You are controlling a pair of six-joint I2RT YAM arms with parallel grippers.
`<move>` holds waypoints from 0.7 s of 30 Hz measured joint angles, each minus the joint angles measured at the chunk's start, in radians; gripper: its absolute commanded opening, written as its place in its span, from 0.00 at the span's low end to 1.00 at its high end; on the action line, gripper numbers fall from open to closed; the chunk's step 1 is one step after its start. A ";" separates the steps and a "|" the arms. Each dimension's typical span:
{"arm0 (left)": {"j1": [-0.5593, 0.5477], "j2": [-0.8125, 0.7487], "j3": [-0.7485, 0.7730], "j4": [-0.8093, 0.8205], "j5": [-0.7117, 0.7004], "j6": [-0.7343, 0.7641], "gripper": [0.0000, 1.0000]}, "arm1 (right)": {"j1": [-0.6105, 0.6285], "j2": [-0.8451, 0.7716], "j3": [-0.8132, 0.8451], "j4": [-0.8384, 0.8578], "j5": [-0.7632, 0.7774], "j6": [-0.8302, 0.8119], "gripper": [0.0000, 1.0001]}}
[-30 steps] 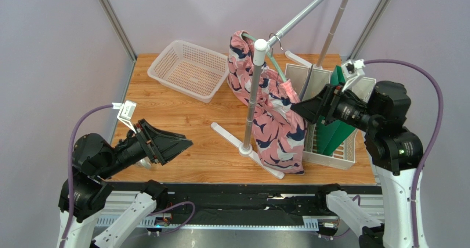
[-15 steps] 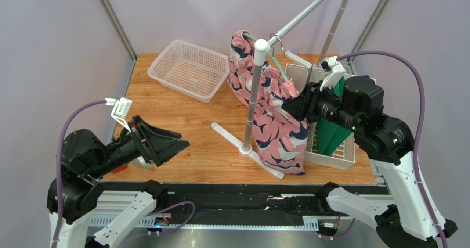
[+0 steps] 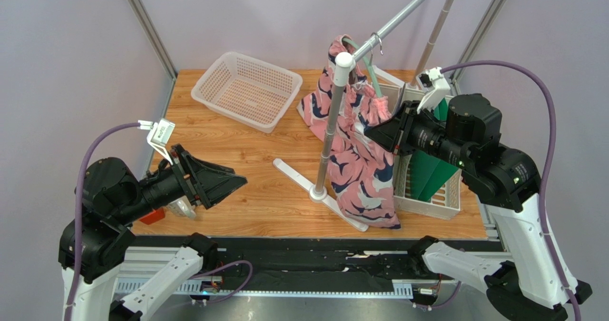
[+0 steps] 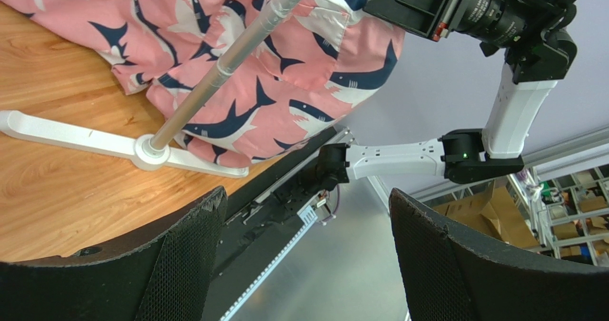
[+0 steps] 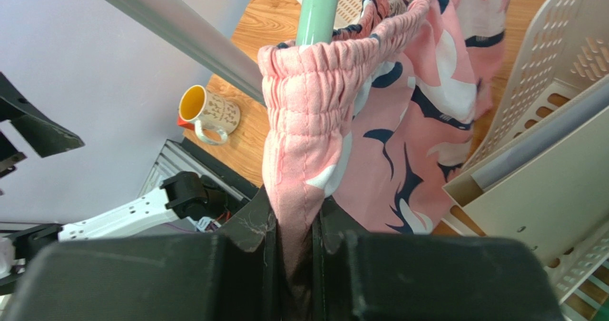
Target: Remove the shorts from the hanger
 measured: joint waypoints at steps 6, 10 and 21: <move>0.000 0.006 0.008 0.002 -0.009 -0.001 0.86 | 0.000 0.103 0.201 -0.099 -0.027 0.031 0.00; 0.000 0.013 0.008 0.011 -0.008 -0.013 0.80 | 0.000 0.169 0.304 -0.113 -0.053 0.038 0.00; 0.000 0.035 0.004 0.040 0.009 -0.033 0.76 | 0.000 0.229 0.178 0.002 -0.151 0.097 0.00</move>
